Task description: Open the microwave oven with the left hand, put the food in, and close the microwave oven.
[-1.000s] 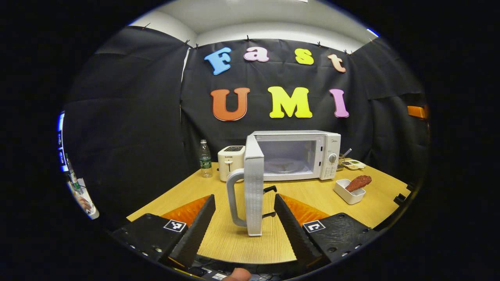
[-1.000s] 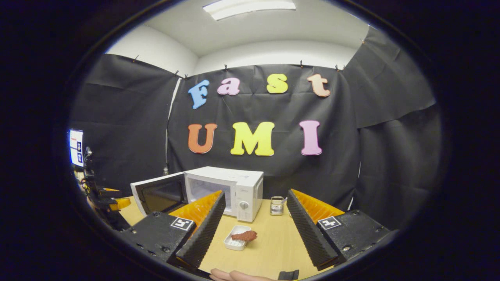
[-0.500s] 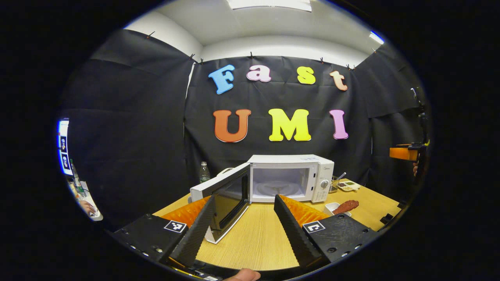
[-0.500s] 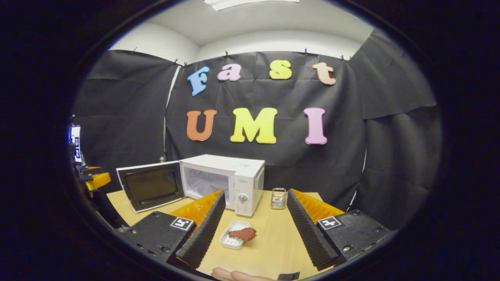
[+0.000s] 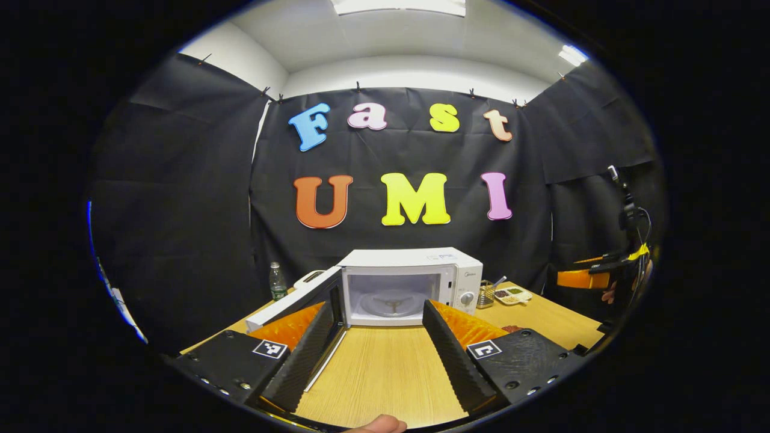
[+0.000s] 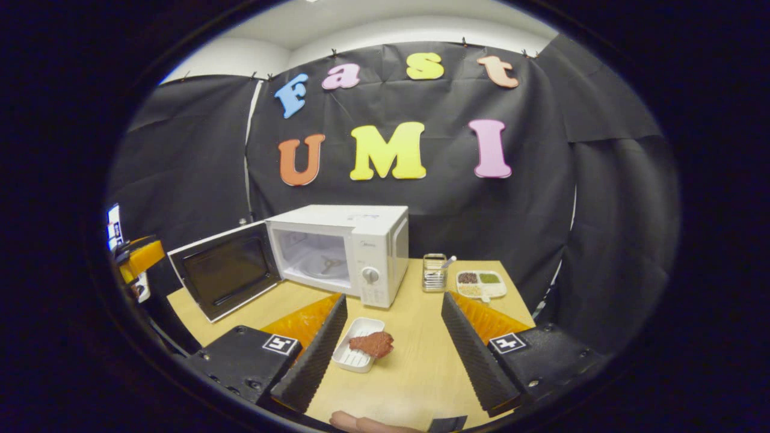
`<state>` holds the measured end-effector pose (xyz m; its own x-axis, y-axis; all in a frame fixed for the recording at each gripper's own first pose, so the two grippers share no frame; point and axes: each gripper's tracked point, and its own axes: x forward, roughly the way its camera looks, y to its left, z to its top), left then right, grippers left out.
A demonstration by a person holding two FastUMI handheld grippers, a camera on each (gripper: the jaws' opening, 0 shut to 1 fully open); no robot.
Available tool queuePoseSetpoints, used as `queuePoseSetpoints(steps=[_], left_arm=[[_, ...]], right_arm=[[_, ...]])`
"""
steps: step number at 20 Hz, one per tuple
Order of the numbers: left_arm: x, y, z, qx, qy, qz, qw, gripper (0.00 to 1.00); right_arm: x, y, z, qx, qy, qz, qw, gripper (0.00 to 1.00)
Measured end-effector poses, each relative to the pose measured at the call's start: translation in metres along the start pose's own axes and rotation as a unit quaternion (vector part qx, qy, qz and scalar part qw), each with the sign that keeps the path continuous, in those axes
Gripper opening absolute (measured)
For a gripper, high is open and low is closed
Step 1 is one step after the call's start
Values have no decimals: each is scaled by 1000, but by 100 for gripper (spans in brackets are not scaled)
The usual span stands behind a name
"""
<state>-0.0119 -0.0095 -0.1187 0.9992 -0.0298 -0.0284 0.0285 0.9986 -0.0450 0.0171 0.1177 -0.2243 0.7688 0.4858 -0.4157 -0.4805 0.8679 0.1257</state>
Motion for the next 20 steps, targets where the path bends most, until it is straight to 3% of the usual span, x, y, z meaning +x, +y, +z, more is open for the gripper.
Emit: queuePoseSetpoints(steps=[1,2,3,4,5,6,11,12,14,15,16,17,18,19,20], left_arm=[[2,-5,0,-1,-1,-3,1000,93],[6,-9,0,-3,-2,-4,1000,92],[9,-12,-2,-5,-1,-4,1000,92],[12,-14,-5,-8,4,-4,1000,92],[15,-16,-8,-11,8,-3,1000,92],[16,-19,-11,-11,11,-3,1000,93],[18,-21,-23,-4,21,0,1000,93],[16,-21,-26,-4,25,0,1000,93],[14,-24,-34,-9,32,-6,999,93],[14,-23,-38,-12,36,-6,999,93],[14,-21,-40,-11,39,-4,999,93],[14,-18,-40,-8,38,0,999,93],[14,-14,-38,-4,36,6,999,93],[15,-13,-35,-1,32,9,999,93],[15,-13,-32,-1,30,9,1000,93]], right_arm=[[8,0,-10,9,20,11,1000,100],[18,0,-21,18,41,20,999,91],[27,-1,-31,29,62,29,997,100],[36,-3,-41,41,82,37,995,91],[45,-3,-51,54,103,47,992,91],[52,-4,-62,66,122,56,989,99],[94,-11,-100,101,190,94,972,94],[101,-12,-107,110,201,101,968,80],[109,-7,-112,132,216,135,958,79],[113,-6,-117,149,228,149,951,89],[116,-3,-122,171,240,162,942,84],[117,1,-128,190,256,179,931,70],[119,5,-132,210,265,191,921,75],[121,6,-134,223,272,197,915,73],[123,6,-136,233,275,202,911,64]])
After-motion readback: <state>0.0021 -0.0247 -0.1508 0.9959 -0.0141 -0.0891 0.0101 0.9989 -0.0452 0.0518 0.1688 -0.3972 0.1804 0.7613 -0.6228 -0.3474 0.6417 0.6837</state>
